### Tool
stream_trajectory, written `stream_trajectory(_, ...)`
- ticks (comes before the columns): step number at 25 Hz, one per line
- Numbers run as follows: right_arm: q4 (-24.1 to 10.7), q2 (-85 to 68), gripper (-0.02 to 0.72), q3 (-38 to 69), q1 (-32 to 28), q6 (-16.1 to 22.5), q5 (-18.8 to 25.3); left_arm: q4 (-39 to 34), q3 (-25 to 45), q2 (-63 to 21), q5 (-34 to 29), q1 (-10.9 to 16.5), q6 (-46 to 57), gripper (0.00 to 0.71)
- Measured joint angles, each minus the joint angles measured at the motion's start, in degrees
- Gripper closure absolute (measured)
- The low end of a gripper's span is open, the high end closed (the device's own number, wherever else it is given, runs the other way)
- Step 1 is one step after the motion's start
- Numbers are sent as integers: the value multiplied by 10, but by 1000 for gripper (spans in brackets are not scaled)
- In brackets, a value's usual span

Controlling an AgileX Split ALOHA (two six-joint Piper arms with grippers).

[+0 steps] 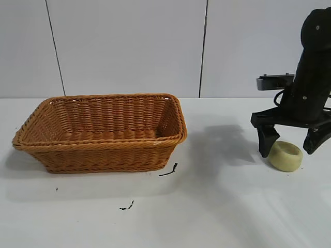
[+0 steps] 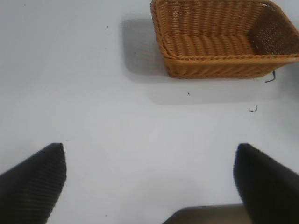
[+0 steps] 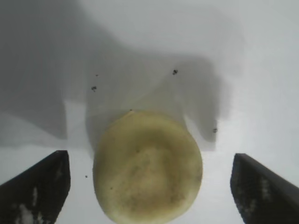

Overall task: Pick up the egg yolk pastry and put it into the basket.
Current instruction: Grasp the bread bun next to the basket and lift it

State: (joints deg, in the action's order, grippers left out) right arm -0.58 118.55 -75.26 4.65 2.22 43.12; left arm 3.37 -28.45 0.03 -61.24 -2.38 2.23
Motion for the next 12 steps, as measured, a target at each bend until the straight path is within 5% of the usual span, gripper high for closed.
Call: stream_trajectory(12,10,0,539,0,0,-13,13,0,0,0,0,0,0,15)
